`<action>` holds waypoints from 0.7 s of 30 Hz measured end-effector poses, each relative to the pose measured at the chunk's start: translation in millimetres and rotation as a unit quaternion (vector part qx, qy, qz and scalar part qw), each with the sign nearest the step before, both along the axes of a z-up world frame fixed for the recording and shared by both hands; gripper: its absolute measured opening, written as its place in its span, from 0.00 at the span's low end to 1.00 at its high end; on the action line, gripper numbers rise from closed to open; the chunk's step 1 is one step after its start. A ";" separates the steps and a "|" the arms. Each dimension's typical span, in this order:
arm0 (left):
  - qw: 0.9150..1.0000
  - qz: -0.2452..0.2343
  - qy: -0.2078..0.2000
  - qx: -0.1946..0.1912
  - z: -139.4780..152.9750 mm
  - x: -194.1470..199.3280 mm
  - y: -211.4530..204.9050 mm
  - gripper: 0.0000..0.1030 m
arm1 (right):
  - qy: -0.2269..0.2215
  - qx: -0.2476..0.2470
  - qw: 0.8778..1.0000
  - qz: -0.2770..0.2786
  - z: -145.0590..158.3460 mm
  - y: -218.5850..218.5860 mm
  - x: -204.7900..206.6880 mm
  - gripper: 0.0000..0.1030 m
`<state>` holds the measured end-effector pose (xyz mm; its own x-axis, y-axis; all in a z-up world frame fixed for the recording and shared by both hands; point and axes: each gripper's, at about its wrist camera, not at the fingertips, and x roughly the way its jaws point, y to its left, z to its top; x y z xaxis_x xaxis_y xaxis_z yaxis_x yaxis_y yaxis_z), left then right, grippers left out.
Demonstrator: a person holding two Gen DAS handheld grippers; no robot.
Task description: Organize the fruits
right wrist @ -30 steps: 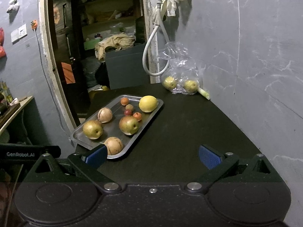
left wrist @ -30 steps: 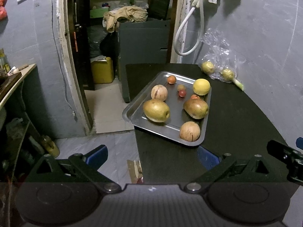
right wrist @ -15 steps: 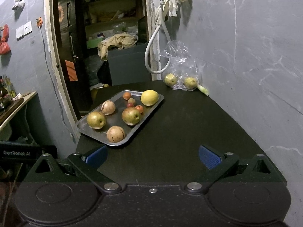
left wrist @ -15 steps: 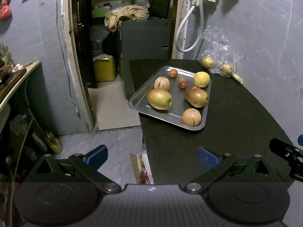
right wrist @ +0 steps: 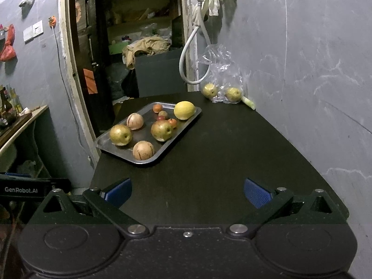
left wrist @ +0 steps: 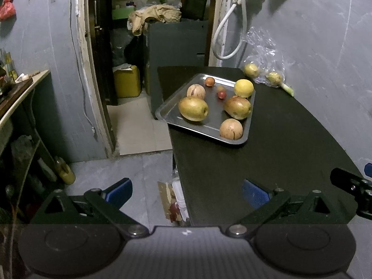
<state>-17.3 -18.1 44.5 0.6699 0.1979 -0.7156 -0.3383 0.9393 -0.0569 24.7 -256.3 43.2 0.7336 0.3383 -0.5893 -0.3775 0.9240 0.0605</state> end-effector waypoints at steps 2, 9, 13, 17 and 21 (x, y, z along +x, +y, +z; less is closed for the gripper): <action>1.000 -0.001 0.002 0.000 -1.1 -2.3 -1.4 0.99 | 0.001 -0.001 1.000 0.001 -1.2 -1.4 -1.6 0.99; 1.000 0.000 0.011 -0.002 -4.1 -4.6 -3.5 0.99 | 0.004 -0.002 1.000 0.004 -3.0 -4.0 -5.9 0.99; 1.000 0.001 0.014 -0.004 -5.1 -4.7 -5.0 0.99 | 0.006 -0.004 1.000 0.007 -4.3 -4.5 -6.7 0.99; 1.000 0.000 0.015 -0.004 -4.9 -4.7 -6.0 0.99 | 0.008 -0.004 1.000 0.007 -4.9 -5.3 -6.7 0.99; 1.000 0.000 0.015 -0.003 -5.7 -3.9 -7.8 0.99 | 0.010 -0.005 1.000 0.008 -4.5 -5.3 -6.0 0.99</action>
<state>-21.2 -25.9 38.8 0.6476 0.1932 -0.7371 -0.3400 0.9390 -0.0526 18.7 -261.6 38.8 0.7165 0.3447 -0.6064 -0.3913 0.9183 0.0596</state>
